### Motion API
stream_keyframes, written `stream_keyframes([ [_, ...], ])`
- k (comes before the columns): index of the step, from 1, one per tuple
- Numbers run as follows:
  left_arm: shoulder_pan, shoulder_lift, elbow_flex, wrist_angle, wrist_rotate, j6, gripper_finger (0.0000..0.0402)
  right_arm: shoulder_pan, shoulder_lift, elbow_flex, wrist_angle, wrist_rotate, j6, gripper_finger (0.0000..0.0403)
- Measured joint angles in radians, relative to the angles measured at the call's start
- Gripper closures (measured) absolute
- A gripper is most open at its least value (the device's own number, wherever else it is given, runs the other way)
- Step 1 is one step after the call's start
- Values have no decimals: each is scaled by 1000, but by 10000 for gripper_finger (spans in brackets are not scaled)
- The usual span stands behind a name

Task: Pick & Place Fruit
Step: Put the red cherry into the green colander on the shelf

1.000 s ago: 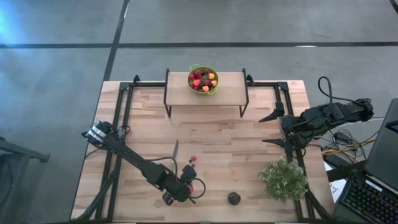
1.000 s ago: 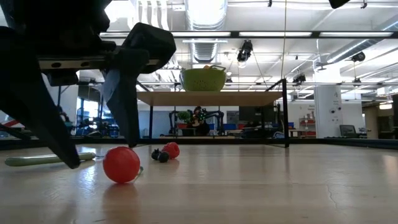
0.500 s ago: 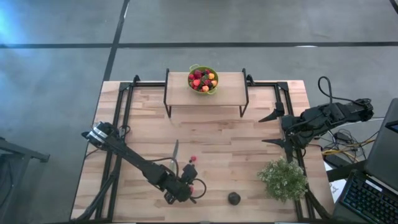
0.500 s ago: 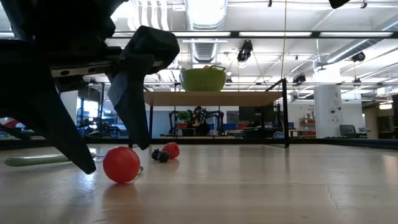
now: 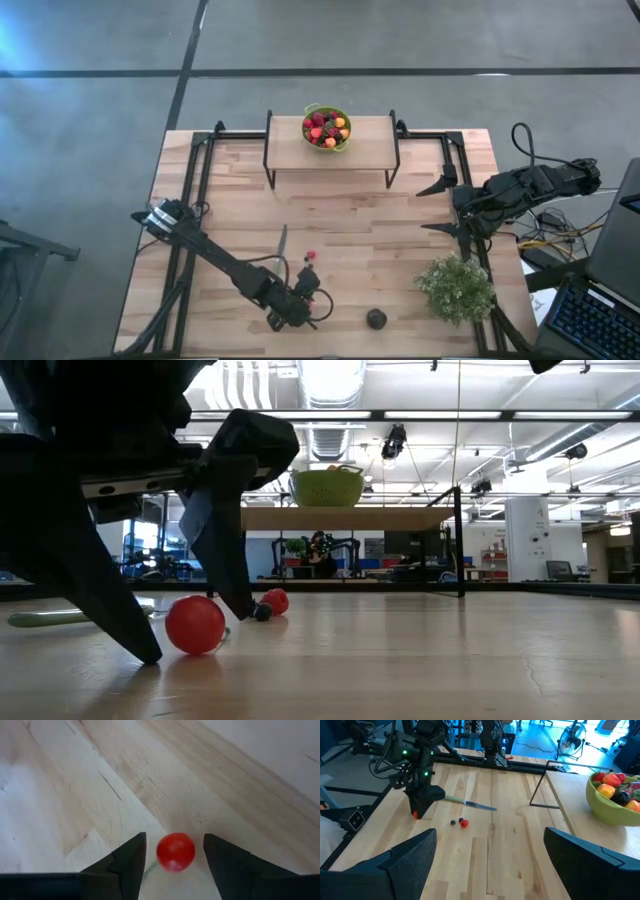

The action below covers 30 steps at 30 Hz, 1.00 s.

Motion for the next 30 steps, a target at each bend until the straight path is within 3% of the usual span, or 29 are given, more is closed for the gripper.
stream_keyframes([
  [17, 0, 4, -1, -11, -1, -54, 271, 0, -1, 0, 0, 0, 0, 40],
  [30, 0, 1, -2, -12, 0, -66, 271, 0, 0, 0, 0, 0, 0, 39],
])
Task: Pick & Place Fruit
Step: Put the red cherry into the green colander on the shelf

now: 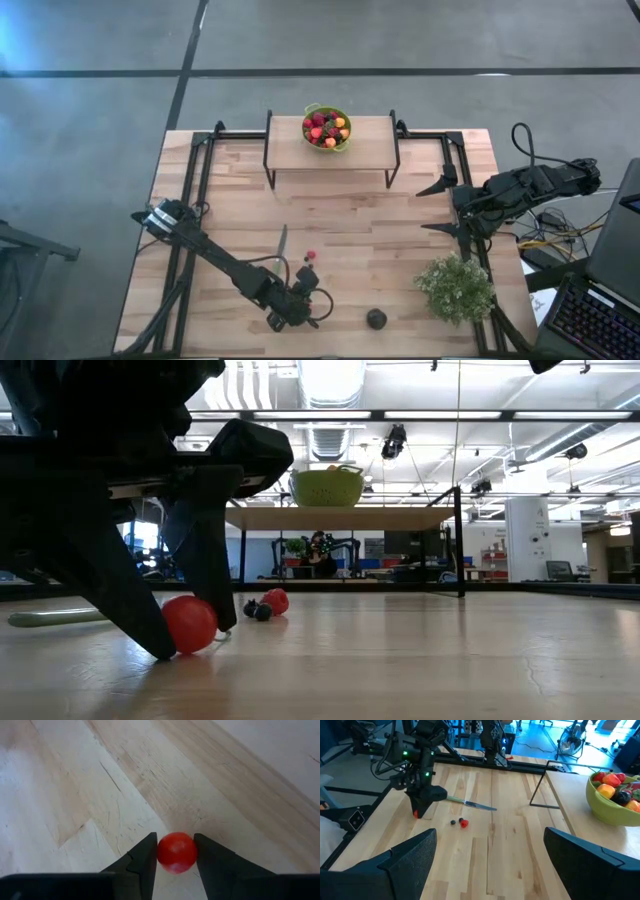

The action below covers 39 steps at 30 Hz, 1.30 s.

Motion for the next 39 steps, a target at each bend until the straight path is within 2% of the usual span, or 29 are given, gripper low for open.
stream_keyframes([
  [13, 0, -18, -3, -3, 4, -68, 272, 0, 0, 0, 0, 0, 0, 39],
  [25, 3, -35, 47, -7, -68, -129, 275, 0, 0, 0, 0, 0, 0, 39],
  [32, 6, -69, 91, -26, -90, -125, 275, 0, 0, 0, 0, 0, 0, 39],
  [39, 21, -127, 112, -29, -169, -72, 275, 0, -1, 0, 0, 0, 0, 40],
])
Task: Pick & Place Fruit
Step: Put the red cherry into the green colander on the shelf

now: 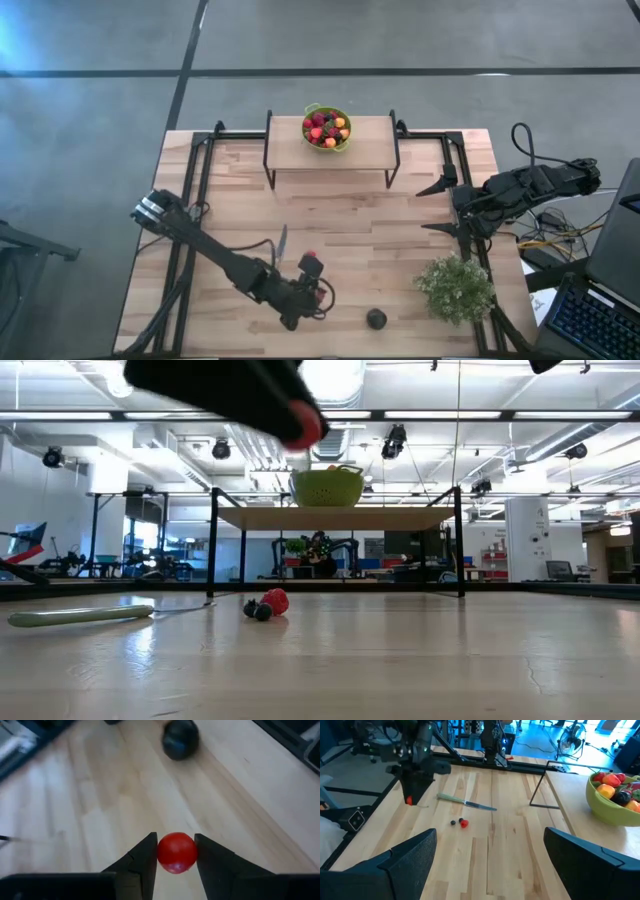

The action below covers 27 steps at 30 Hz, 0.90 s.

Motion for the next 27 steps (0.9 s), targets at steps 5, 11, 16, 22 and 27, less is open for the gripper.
stream_keyframes([
  [5, 22, -55, 4, 3, -62, 34, 275, 0, 0, 0, 0, 0, 0, 39],
  [11, 55, -124, 4, 3, -150, 40, 275, 0, 0, 0, 0, 0, 0, 39],
  [16, 92, -178, 4, 2, -188, 60, 275, 0, 0, 0, 0, 0, 0, 39],
  [22, 162, -239, 4, 4, -201, 56, 275, 0, 1, 0, 0, 0, 0, 39],
  [27, 225, -276, 4, 2, -200, 55, 275, 0, 1, 0, 0, 0, 0, 39],
])
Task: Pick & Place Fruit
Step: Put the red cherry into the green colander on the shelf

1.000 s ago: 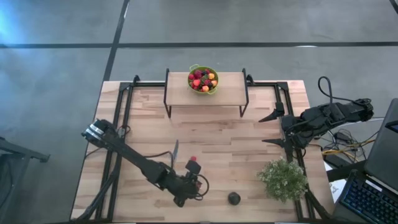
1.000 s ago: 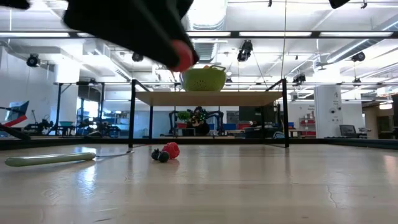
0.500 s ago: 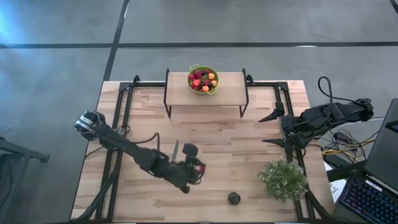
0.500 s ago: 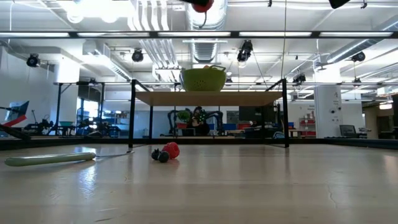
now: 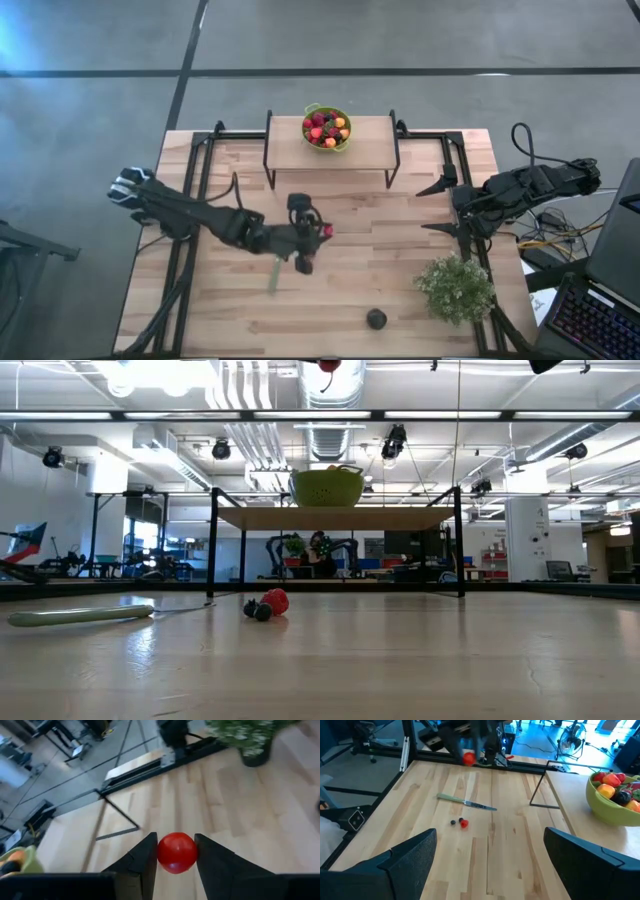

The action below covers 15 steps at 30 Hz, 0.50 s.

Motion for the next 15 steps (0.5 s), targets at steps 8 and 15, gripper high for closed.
stream_keyframes([
  [8, 91, -35, 0, -1, 0, 1, 275, 0, 0, 0, 0, 0, 0, 40],
  [15, 167, -51, 0, -2, 1, -12, 275, 0, 0, 0, 0, 0, 0, 40],
])
